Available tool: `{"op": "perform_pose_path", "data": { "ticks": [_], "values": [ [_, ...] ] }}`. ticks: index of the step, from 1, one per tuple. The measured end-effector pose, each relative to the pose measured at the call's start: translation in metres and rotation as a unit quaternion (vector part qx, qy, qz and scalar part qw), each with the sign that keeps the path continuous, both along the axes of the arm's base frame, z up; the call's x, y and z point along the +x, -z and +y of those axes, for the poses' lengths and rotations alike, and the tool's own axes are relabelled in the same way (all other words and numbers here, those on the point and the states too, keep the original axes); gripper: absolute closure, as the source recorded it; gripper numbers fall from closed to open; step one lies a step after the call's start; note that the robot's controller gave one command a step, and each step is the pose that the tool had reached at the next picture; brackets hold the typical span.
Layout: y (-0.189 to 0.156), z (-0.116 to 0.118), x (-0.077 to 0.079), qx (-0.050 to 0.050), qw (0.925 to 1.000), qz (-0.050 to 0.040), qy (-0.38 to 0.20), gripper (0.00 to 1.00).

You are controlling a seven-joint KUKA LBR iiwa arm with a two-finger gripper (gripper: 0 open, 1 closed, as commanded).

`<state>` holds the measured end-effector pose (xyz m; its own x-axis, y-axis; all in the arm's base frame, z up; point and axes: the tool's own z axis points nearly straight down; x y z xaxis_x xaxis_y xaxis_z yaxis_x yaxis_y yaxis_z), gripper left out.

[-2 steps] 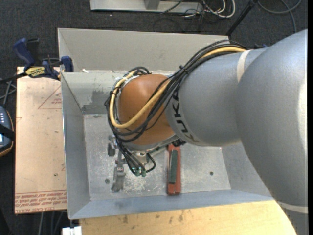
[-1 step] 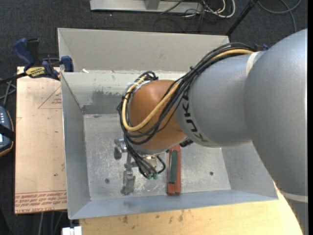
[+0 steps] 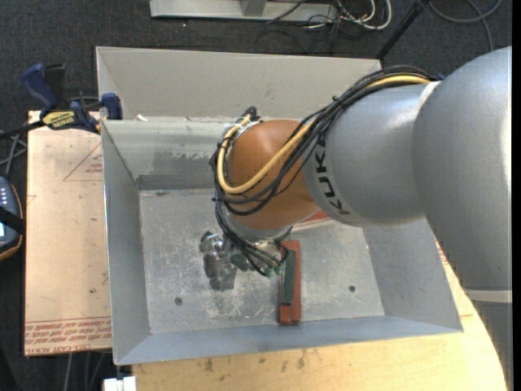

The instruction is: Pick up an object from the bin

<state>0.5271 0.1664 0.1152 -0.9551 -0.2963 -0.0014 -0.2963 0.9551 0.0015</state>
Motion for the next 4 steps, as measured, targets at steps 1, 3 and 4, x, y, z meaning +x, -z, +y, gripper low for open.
{"op": "perform_pose_path", "data": {
  "ticks": [1,3,4],
  "values": [
    [0.0,0.0,0.0,0.0,1.0,0.0001,0.0,0.0],
    [0.012,-0.036,0.038,0.002,0.9997,-0.0011,-0.025,0.0],
    [0.02,-0.073,0.062,-0.002,0.999,-0.0026,-0.044,0.0]
  ]
}}
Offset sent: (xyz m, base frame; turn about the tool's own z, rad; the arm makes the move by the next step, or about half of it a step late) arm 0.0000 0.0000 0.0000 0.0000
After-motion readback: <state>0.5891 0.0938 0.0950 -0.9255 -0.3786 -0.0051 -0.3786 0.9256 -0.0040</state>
